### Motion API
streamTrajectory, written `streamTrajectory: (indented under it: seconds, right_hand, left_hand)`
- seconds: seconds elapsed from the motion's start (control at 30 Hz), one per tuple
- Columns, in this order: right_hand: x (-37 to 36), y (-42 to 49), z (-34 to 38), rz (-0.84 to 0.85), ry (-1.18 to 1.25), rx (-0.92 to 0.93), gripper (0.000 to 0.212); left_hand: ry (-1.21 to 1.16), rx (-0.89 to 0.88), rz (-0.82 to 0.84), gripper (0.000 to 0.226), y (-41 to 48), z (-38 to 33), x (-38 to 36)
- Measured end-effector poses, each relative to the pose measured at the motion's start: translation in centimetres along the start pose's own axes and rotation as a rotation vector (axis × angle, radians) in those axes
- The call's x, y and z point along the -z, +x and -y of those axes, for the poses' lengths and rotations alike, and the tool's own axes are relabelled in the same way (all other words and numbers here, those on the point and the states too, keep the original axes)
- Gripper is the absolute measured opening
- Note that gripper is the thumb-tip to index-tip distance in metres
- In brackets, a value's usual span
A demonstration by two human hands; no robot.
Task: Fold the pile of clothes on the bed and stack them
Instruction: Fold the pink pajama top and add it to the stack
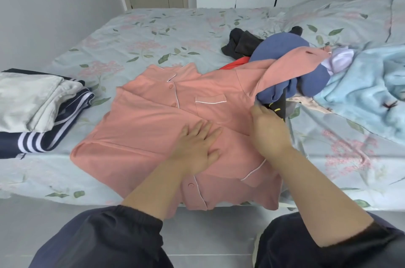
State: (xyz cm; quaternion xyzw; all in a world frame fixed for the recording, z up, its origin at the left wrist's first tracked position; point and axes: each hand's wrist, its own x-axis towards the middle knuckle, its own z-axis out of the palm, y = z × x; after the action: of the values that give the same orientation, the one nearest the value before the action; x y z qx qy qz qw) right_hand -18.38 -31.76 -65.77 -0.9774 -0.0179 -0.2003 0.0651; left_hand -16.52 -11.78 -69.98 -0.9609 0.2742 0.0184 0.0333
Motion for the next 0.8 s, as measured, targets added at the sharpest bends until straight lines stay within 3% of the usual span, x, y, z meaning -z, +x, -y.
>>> streamTrajectory:
  seconds: [0.03, 0.1, 0.17, 0.23, 0.3, 0.4, 0.53, 0.67, 0.8]
  right_hand:
    - [-0.4, -0.4, 0.5, -0.035, 0.038, 0.088, 0.037]
    - [-1.5, -1.2, 0.7, 0.222, -0.067, 0.185, 0.05]
    - [-2.8, -1.7, -0.6, 0.475, -0.143, 0.114, 0.057]
    - [-3.4, -1.7, -1.9, 0.487, -0.127, 0.086, 0.057]
    - [-3.2, -1.4, -2.0, 0.414, -0.076, 0.11, 0.057]
    - [-2.9, -0.6, -2.2, 0.205, 0.2, 0.07, 0.051]
    - [-1.9, 1.4, -2.0, -0.14, 0.661, -0.203, 0.032]
    - [-0.2, 5.0, -3.8, -0.383, 0.894, -0.495, 0.017]
    - [1.8, 10.0, -9.0, -0.536, 0.918, -0.717, 0.032]
  left_hand:
    - [0.001, 0.005, -0.004, 0.066, 0.0, 0.0, 0.0]
    - [0.003, 0.018, -0.013, 0.067, -0.1, 0.1, -0.1]
    - [0.005, 0.034, -0.023, 0.067, -0.1, 0.2, -0.1]
    - [-0.016, 0.066, -0.038, 0.066, 0.0, 0.1, -0.3]
    - [-0.043, 0.105, -0.048, 0.064, 0.4, 0.1, -0.4]
    - [-0.113, 0.194, -0.06, 0.062, 1.6, -0.2, -0.5]
    - [-0.28, 0.371, -0.084, 0.063, 5.4, -1.8, -0.1]
    - [-0.249, 0.334, -0.181, 0.062, 8.1, -3.2, -0.3]
    - [-0.23, 0.286, -0.247, 0.063, 9.3, -2.9, -1.0]
